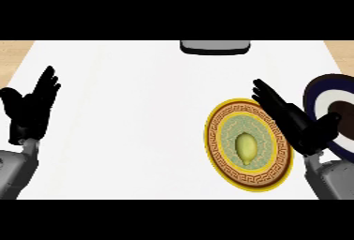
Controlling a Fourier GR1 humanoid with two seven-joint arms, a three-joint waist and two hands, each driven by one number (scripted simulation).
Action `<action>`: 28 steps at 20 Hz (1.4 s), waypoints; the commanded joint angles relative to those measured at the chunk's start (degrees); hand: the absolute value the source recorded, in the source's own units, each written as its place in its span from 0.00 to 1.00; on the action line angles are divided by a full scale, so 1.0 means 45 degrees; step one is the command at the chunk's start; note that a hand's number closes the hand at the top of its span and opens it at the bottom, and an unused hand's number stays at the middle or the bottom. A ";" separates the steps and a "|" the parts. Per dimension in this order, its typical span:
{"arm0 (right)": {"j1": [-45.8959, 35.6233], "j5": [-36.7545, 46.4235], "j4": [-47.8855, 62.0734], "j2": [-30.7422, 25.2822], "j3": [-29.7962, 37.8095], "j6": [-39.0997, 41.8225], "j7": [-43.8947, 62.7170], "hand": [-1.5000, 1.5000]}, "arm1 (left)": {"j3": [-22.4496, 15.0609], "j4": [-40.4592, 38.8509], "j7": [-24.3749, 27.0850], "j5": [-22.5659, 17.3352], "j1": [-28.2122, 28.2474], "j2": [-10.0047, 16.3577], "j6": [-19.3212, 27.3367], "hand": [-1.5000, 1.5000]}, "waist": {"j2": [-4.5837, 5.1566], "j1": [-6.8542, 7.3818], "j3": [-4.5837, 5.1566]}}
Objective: Pick the lemon from the plate and place it in the plate
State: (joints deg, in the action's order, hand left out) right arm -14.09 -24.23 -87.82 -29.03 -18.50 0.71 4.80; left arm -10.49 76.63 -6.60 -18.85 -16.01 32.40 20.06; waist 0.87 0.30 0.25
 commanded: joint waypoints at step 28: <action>-0.2808 0.6369 -0.1346 -0.1200 -0.2540 0.2264 0.9391 0.00 | -0.1168 0.3598 0.2592 0.1134 0.1134 -0.0151 -0.3531 0.50 | -0.0235 -0.0047 -0.0045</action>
State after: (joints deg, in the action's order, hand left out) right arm -26.24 9.35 -91.20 -34.39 -31.44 4.12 40.09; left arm -17.04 91.69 5.26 -13.93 -11.95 30.63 5.44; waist -0.19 0.04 0.07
